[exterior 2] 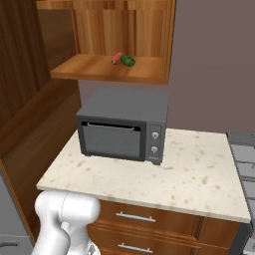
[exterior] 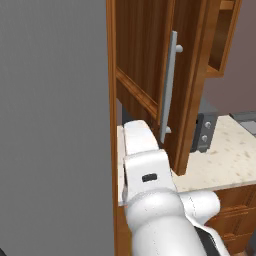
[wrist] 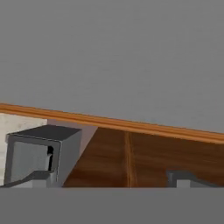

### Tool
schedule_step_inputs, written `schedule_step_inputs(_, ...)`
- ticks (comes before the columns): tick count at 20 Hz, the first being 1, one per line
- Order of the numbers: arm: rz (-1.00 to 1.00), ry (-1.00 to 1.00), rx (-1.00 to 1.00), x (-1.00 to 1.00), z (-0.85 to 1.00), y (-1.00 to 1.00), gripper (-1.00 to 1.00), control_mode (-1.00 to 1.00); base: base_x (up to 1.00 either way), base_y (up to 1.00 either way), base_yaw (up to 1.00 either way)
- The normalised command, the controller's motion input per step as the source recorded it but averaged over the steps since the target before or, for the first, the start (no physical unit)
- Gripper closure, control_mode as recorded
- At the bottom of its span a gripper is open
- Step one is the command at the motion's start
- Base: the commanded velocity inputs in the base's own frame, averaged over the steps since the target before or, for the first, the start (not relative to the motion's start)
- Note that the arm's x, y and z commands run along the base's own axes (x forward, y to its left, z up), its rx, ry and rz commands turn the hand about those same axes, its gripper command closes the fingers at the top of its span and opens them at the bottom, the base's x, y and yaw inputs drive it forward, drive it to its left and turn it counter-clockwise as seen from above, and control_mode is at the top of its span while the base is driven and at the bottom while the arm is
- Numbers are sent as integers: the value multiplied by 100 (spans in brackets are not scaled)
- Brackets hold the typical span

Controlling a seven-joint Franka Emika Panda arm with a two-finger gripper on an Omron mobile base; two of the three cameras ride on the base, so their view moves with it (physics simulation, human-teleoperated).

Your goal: Pick the sweet potato, avocado from the counter and place them in the cabinet. Then close the cabinet.

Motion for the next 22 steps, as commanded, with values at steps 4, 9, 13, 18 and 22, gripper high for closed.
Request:
schedule_step_inputs(4, -17, -4, -24, 99, -5, 3, -100, -100, 0, 0, 0)
schedule_step_inputs(9, -13, -1, -18, 95, 0, 0, -100, -100, 0, 0, 0)
schedule_step_inputs(13, -13, 0, -16, 31, 0, -15, -100, -100, 0, 0, 0)
schedule_step_inputs(18, -16, 3, -15, 0, 1, -65, -100, -100, 0, 0, 0)
schedule_step_inputs(22, -6, 10, -10, 17, 13, -98, -100, -100, 0, 0, 0)
